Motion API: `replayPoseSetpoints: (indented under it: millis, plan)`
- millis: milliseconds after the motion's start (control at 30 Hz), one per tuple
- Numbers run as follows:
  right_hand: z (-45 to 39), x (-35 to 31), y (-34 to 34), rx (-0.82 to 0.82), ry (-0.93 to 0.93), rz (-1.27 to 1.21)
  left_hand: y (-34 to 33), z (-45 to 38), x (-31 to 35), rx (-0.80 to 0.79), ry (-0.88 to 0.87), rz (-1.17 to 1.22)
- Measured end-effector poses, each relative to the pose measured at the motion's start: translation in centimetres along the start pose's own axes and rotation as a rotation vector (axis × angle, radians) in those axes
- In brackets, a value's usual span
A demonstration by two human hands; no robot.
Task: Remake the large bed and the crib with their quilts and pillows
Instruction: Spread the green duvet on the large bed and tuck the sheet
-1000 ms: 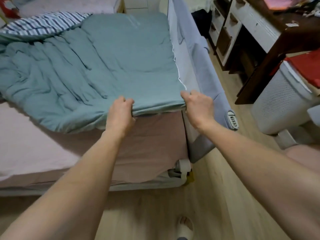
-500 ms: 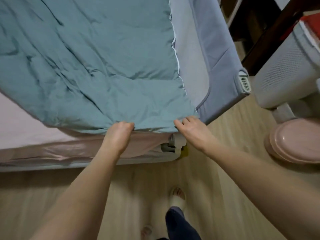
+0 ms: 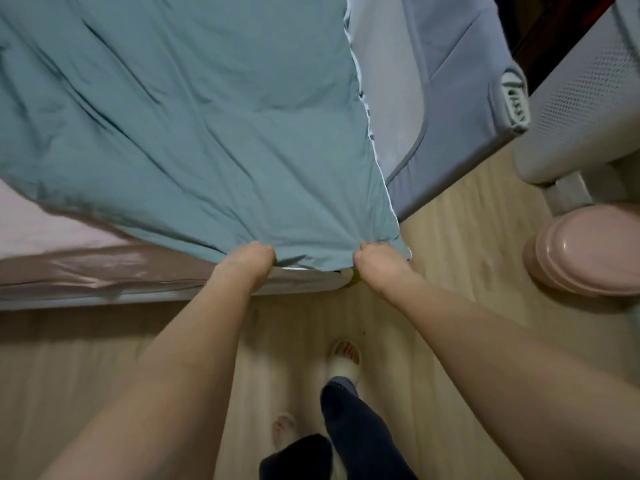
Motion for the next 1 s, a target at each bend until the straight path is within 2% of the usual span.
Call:
replayPoseSetpoints:
  millis: [133,267,400,467,567,733,867,1000]
  plan:
    - [-1.2,-1.2,-2.6,-0.026,-0.061,0.044,-3.3,-2.2,1.3,-0.080,-0.023,0.006]
    - [-0.7,-2.4,-3.8,-0.133,-0.122,-0.024,-4.2,-4.1,1.8,-0.119,-0.043,0.049]
    - [0.9,-2.3,-2.2,-0.190,-0.111,-0.068,-2.3,-3.2,0.4,-0.218,-0.105,0.242]
    - [0.7,-2.2,0.7,-0.152,-0.061,-0.066,-0.7,-2.0,-2.2,-0.137,-0.012,0.408]
    - [-1.2,-2.8,6.7,-0.058,0.000,-0.076,1.8,0.7,-8.1,0.067,0.227,0.676]
    - [-6.6,-8.3,15.0,0.117,0.137,-0.177,2.1,4.5,-17.0,0.219,0.584,0.982]
    - [-11.7,-15.8,16.7,0.178,0.285,-0.196,-0.8,4.4,-22.1,0.280,0.750,1.384]
    - [-16.2,-22.4,16.2,0.217,0.383,-0.204,-3.8,2.5,-25.5,0.319,0.835,1.965]
Point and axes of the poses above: each hand's wrist, its own z-axis away from the middle knuckle, its own y-axis out of the back of the hand, x = y × z, the point moved 2 cm from there along -z, towards the middle knuckle, and after that the axes turned 4 degrees about y, right-handed, at the moved point
